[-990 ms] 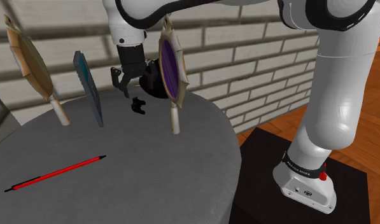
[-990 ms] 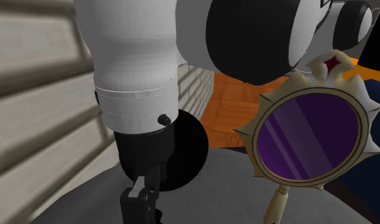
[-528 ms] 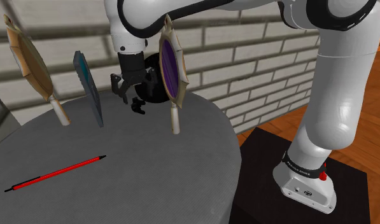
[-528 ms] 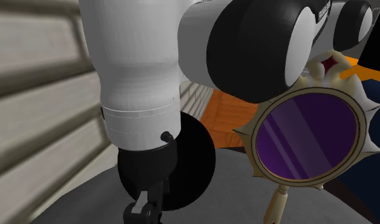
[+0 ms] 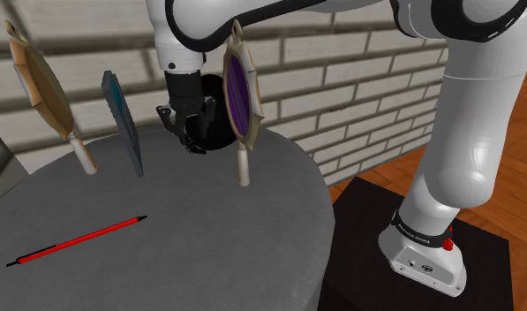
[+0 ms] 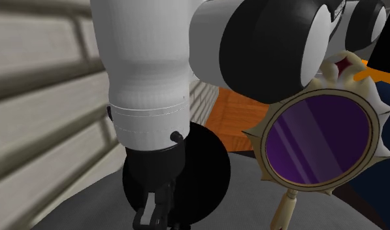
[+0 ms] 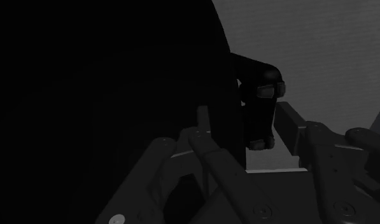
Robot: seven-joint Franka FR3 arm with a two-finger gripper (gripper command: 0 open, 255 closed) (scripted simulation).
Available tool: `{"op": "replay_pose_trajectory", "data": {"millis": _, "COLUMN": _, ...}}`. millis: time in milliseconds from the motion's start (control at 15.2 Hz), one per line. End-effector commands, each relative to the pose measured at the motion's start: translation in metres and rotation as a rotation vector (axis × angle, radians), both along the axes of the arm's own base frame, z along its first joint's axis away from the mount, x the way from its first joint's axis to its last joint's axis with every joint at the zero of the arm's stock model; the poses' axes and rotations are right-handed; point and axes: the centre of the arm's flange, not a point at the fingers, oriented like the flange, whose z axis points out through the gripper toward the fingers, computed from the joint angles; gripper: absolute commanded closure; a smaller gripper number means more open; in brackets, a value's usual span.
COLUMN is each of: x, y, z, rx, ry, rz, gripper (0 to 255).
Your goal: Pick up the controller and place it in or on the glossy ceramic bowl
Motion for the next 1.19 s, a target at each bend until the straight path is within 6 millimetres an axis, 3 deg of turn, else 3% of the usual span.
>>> {"op": "replay_pose_trajectory", "data": {"millis": 0, "x": 0.000, "y": -0.003, "z": -0.015, "rx": -0.040, "ry": 0.009, "rz": 0.012, "gripper": 255}}
{"op": "replay_pose_trajectory", "data": {"millis": 264, "x": -0.002, "y": 0.001, "z": -0.014, "rx": -0.041, "ry": 0.009, "rz": 0.012, "gripper": 255}}
{"op": "replay_pose_trajectory", "data": {"millis": 462, "x": 0.007, "y": 0.000, "z": -0.017, "rx": -0.041, "ry": 0.009, "rz": 0.012, "gripper": 255}}
{"op": "replay_pose_trajectory", "data": {"millis": 1122, "x": 0.007, "y": 0.000, "z": 0.035, "rx": -0.041, "ry": 0.009, "rz": 0.012, "gripper": 255}}
